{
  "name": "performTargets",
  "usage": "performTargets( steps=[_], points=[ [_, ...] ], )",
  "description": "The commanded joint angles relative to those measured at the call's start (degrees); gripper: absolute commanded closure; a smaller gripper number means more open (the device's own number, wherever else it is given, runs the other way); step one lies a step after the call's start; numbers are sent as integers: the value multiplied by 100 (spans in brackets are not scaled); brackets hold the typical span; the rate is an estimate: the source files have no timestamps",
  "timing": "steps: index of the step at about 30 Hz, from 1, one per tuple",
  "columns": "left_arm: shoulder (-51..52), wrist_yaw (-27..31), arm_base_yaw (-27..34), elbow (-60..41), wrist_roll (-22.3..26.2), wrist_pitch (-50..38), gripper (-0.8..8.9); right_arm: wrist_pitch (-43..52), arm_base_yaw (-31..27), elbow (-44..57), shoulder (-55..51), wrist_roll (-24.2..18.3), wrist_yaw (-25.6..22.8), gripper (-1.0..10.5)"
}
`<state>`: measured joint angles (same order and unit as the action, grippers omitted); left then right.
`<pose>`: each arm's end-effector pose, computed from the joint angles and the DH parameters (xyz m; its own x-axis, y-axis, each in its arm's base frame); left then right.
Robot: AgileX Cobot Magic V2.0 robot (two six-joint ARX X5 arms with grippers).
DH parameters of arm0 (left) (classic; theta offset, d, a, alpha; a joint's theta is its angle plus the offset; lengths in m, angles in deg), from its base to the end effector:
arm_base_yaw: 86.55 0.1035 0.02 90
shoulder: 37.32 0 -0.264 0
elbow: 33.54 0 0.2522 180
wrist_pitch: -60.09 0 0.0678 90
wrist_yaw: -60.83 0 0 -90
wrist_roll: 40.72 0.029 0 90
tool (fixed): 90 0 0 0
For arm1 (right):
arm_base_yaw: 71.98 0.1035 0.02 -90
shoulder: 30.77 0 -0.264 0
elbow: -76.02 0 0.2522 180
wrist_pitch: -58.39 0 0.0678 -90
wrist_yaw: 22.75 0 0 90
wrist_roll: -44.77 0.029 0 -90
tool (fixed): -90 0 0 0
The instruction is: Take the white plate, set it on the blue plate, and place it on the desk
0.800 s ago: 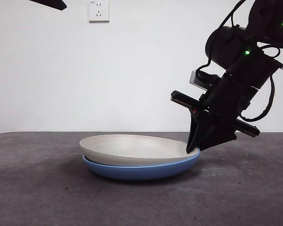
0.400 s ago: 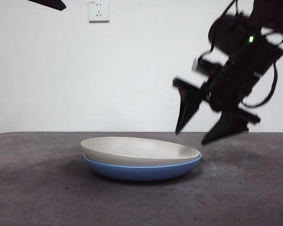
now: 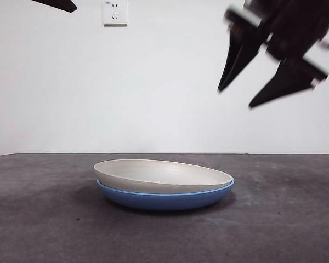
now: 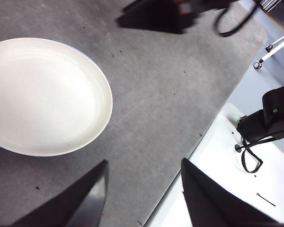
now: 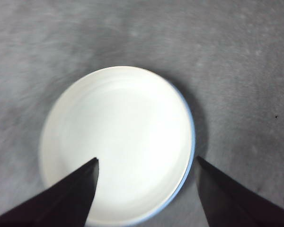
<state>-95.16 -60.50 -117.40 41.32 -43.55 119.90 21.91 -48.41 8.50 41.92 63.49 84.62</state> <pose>0.1542 -0.1096 0.3379 0.2715 -0.7678 -0.5803 0.7359 0.5542 -0.3890 0.2385 0.1135 0.2694 0.5343 0.5588 -0.6343 -0.3596 0.8293 0.4277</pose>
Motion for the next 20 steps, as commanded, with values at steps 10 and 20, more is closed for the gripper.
performTargets(
  steps=[10, 20],
  points=[
    [-48, -17, -39, 66, 63, -57, 565, -2177, 87, -109, -1794, -811, 815, 627],
    [-48, -17, -39, 66, 63, -57, 565, -3067, 179, -109, -2651, -1001, 813, 628]
  ],
)
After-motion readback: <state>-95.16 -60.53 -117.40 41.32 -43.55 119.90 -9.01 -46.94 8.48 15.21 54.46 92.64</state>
